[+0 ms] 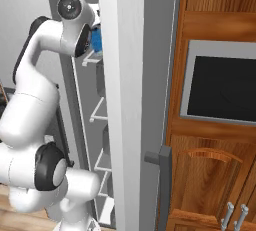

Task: Take out the milk from the fridge and place it on the tray on the counter. Then take the sugar cube near the tray and place it in the tray.

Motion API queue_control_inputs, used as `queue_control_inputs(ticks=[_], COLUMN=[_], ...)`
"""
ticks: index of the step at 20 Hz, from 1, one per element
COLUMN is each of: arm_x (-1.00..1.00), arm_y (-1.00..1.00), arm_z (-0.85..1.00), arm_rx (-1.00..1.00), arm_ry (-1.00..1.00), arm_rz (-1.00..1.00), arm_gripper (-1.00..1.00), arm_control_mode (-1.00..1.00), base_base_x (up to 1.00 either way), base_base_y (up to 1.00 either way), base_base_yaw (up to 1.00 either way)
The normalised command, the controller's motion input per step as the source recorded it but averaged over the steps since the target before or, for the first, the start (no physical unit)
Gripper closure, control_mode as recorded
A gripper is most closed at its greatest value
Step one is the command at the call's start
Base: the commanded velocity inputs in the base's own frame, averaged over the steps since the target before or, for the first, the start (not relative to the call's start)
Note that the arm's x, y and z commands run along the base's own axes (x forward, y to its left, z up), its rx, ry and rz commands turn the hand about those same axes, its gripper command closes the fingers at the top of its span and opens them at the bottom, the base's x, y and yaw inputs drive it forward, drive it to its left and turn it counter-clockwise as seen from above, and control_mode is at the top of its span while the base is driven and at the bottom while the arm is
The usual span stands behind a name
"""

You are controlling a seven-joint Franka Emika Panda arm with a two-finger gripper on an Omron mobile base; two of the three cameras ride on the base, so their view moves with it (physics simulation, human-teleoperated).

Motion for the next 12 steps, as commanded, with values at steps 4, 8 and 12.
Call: queue_control_inputs(ticks=[4, 8, 12], arm_x=[-0.65, -0.71, -0.72], arm_y=[0.01, 0.0, 0.0], arm_z=[0.28, 0.2, 0.17], arm_rx=[0.03, 0.0, 0.0], arm_ry=[0.0, 0.0, 0.0], arm_rz=[-0.14, -0.23, -0.24], arm_gripper=[1.0, 1.0, 1.0], arm_control_mode=[-1.0, -1.0, -1.0], base_base_x=[0.0, 0.0, 0.0], base_base_y=[0.0, 0.0, 0.0], base_base_yaw=[0.0, 0.0, 0.0])
